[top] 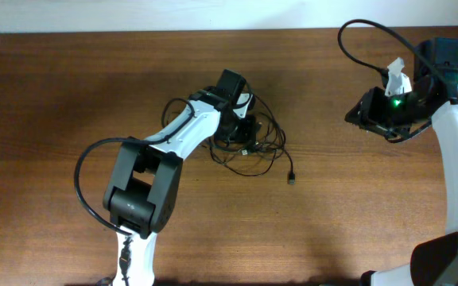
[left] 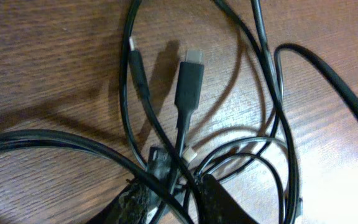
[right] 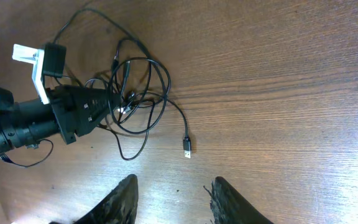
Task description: Untangle cables
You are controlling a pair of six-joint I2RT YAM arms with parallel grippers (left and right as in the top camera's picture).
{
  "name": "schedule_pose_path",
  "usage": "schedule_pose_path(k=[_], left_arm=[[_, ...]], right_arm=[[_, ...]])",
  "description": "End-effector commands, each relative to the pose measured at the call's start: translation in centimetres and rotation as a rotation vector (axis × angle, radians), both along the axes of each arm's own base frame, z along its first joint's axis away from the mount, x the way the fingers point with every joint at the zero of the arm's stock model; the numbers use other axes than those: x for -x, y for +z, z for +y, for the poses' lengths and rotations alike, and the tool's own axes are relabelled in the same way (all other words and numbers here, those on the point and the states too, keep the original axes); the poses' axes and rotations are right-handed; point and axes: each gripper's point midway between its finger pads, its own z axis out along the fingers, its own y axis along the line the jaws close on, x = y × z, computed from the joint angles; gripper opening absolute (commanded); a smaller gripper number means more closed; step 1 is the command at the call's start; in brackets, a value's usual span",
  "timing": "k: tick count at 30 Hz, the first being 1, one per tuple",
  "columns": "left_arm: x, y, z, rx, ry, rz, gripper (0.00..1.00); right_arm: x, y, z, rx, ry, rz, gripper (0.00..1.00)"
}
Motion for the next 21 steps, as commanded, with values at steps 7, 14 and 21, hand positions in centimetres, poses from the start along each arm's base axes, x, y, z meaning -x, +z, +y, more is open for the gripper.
schedule_pose_path(k=[7,14,21], left_arm=[[-1.8,13.1,-0.4,0.062,-0.018,-0.201,0.0],[2.9,28.9,0.6,0.255,-0.053,-0.456,0.0],[4.7,34.1,3.5,0.289,-0.011,-0.575,0.0]], right_arm=[[0.2,0.2,0.1,0.013,0.016,-0.012,0.39],[-0.1,0.8,1.3,-0.055,0.038,-0.036,0.39],[-0.8,1.2,5.1,-0.06,0.115,-0.079,0.39]])
